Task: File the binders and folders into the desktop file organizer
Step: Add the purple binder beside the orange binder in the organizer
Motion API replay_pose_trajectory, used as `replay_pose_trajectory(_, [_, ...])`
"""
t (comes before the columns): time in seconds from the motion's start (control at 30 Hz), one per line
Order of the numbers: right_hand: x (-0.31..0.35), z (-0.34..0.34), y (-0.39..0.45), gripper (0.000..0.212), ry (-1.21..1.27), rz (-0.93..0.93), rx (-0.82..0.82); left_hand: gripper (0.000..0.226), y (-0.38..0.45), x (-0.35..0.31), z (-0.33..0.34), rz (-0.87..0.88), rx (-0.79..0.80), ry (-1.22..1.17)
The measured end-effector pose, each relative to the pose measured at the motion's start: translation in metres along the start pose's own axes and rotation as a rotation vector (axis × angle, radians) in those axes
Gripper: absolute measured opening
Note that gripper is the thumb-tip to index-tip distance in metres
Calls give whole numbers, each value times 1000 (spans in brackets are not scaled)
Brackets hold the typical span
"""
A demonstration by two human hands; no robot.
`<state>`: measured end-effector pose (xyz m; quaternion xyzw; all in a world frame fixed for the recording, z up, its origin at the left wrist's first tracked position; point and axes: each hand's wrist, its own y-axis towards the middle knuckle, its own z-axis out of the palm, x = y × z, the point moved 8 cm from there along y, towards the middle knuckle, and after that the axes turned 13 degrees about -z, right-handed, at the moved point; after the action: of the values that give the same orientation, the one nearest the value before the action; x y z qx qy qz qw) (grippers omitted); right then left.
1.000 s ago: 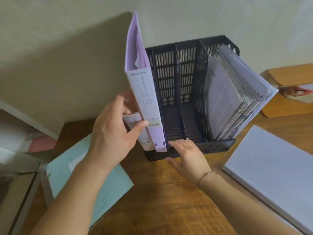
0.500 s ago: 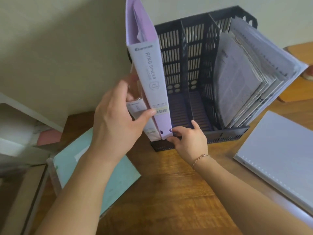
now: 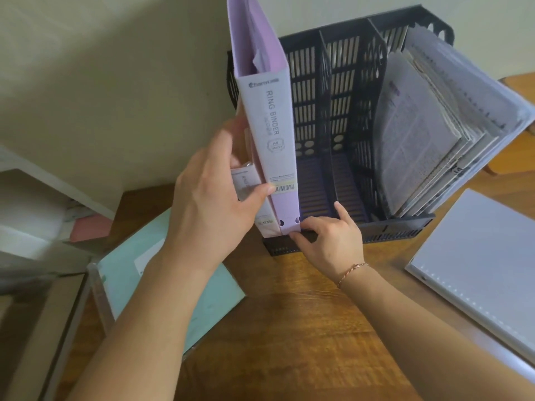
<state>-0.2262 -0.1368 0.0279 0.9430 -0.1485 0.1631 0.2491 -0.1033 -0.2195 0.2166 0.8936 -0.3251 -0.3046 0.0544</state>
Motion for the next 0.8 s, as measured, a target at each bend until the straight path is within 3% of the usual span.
replay_pose_trajectory(0.2, [1,-2,-5,12,-3,-184,-33,63,-3,-2,2,-71,56,-13])
replay_pose_trajectory(0.3, [3,-1,-13,16,-66,-271,48,112,-6,-8,0,-53,47,9])
replay_pose_trajectory(0.37, [6,-20,-7,20,-80,-347,58,122,-7,-13,-3,-25,48,66])
replay_pose_trajectory(0.47, [28,-113,39,25,157,-450,-211,124,-5,-11,-6,-42,106,47])
replay_pose_trajectory(0.57, [69,-225,99,33,232,-750,-529,108,-1,-7,-5,-85,85,41])
replay_pose_trajectory(0.6, [84,-242,119,42,172,-864,-507,98,-1,-7,-3,-70,65,63])
replay_pose_trajectory(0.67, [110,-236,156,57,49,-1004,-251,76,-1,-9,1,-20,32,104])
replay_pose_trajectory(0.73, [118,-215,174,67,65,-989,-48,64,-1,-8,3,-3,28,85])
replay_pose_trajectory(0.8, [117,-202,180,64,217,-910,-27,62,-1,-6,4,-9,43,56])
